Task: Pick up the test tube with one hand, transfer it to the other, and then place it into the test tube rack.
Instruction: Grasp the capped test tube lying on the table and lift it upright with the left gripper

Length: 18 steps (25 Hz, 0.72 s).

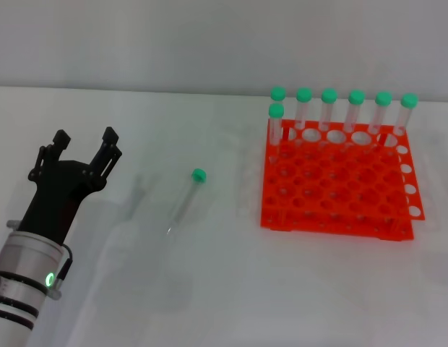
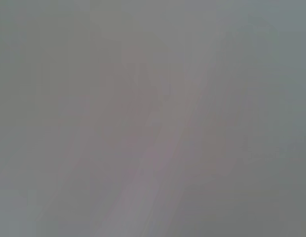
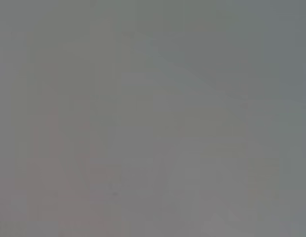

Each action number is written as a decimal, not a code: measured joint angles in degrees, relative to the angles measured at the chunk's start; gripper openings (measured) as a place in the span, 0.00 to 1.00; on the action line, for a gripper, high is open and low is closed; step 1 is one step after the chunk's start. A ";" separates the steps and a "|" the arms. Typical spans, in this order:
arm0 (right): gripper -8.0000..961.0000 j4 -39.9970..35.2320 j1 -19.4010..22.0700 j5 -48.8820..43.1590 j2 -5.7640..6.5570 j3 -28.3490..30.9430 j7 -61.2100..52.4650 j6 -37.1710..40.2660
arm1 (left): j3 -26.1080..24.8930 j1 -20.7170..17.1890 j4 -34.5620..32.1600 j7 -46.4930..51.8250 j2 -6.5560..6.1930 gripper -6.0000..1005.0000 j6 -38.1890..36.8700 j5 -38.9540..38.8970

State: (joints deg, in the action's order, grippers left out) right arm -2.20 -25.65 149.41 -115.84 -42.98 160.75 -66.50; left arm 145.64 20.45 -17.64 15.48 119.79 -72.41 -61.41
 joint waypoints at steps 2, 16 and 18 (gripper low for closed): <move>0.91 0.00 0.09 0.00 0.00 0.00 0.00 -0.04 | 0.10 -0.16 0.09 0.46 0.00 0.89 0.12 -0.17; 0.90 -0.04 0.33 0.00 0.18 0.08 0.00 -0.04 | 0.38 9.60 7.94 24.64 -2.91 0.89 10.91 5.03; 0.90 -0.06 0.24 0.00 0.18 0.09 0.00 -0.01 | 0.44 13.15 11.61 35.27 -4.73 0.89 12.51 11.08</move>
State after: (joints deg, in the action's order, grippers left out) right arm -2.26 -25.41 149.41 -115.66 -42.89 160.75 -66.51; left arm 146.08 33.59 -6.02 50.74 115.06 -59.90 -50.33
